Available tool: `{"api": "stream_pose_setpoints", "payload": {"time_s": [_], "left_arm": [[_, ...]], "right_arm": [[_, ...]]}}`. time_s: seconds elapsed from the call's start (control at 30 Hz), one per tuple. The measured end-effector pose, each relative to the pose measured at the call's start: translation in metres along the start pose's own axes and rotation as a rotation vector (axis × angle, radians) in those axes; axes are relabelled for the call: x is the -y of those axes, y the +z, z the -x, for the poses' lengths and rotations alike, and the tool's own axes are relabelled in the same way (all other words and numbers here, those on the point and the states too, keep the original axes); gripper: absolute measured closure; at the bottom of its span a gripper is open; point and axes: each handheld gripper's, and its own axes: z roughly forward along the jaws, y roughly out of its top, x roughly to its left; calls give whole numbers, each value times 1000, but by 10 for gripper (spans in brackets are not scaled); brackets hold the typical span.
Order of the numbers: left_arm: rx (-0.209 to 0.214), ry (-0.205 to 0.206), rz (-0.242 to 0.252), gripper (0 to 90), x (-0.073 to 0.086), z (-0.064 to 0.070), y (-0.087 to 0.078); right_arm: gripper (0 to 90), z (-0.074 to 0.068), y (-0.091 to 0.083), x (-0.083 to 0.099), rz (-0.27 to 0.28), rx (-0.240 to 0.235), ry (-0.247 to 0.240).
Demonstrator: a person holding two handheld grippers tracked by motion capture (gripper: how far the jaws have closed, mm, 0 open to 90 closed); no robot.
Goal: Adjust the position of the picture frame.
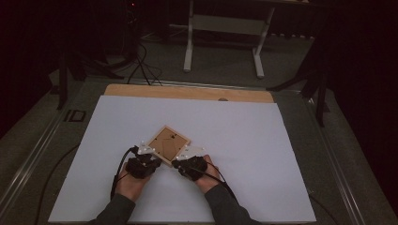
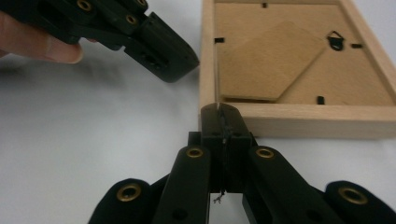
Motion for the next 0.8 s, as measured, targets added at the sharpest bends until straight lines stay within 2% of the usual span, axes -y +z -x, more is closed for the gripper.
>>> {"api": "stream_pose_setpoints", "payload": {"time_s": [0.17, 0.27, 0.43, 0.5, 0.53, 0.6, 0.8], "left_arm": [[-7, -10, 1, 894, 0, -3, -1], [-17, -20, 5, 894, 1, -6, -3], [-25, -37, 9, 894, 1, -9, -2], [-26, -38, 8, 893, 1, -9, -2], [-28, -39, 6, 893, 1, -10, -2], [-28, -39, 4, 894, 1, -10, -1], [-34, -44, 5, 894, 0, -12, -1]], "right_arm": [[897, -3, 5, -4, -7, -7, -17], [898, 2, 3, -7, 4, 3, -14], [897, 24, -7, -12, 38, 61, 29], [897, 30, -8, -13, 36, 74, 42], [897, 40, -10, -14, 37, 99, 58], [897, 48, -10, -15, 36, 121, 76], [897, 70, -6, -19, 17, 177, 119]]}}
